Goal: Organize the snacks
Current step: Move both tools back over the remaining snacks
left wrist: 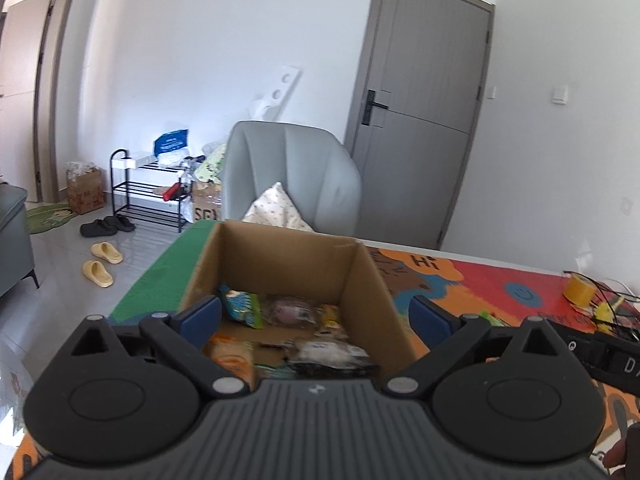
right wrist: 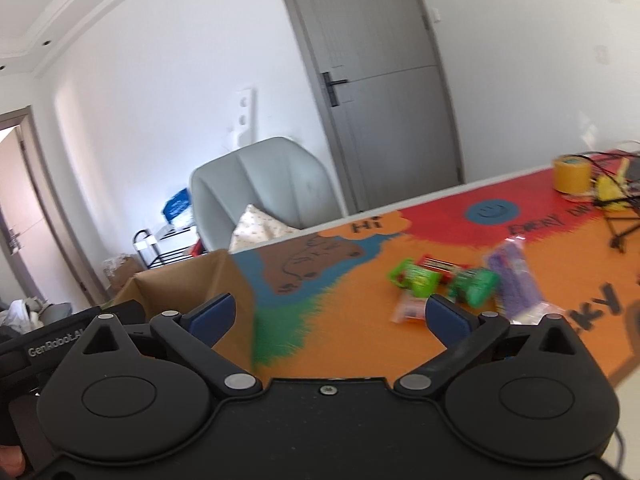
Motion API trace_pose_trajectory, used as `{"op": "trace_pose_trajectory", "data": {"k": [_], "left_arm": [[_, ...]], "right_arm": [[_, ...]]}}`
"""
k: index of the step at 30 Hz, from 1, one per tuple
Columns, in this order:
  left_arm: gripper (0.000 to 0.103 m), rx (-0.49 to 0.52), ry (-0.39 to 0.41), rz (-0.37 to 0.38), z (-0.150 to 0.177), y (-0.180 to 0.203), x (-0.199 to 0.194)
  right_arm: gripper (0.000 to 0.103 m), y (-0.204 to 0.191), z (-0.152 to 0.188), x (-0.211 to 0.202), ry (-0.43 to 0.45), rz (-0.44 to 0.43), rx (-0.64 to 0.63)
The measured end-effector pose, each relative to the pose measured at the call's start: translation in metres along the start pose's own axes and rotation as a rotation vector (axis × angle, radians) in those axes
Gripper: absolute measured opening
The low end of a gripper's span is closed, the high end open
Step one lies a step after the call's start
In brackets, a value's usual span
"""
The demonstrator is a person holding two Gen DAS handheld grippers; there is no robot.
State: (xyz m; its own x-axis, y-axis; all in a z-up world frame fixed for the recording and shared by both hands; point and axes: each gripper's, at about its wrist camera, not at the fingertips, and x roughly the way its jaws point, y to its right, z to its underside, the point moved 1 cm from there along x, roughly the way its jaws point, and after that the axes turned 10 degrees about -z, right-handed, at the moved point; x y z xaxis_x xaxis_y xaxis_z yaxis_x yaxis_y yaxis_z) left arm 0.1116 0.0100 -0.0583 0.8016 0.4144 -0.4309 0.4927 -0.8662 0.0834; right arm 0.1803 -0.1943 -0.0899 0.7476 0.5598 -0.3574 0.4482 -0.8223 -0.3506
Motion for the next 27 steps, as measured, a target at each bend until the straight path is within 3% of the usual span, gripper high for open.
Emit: {"op": "trace_pose_trajectory", "data": {"k": [13, 27], "left_arm": [[0.099, 0.084, -0.016, 0.128, 0.018, 0.057, -0.012], [0.099, 0.143, -0.087, 0.227, 0.038, 0.113, -0.001]], "right_arm": [[0.103, 0.065, 0.004, -0.045, 0.03, 0.136, 0.017], [0.103, 0.105, 0.008, -0.065, 0.031, 0.191, 0.043]]}}
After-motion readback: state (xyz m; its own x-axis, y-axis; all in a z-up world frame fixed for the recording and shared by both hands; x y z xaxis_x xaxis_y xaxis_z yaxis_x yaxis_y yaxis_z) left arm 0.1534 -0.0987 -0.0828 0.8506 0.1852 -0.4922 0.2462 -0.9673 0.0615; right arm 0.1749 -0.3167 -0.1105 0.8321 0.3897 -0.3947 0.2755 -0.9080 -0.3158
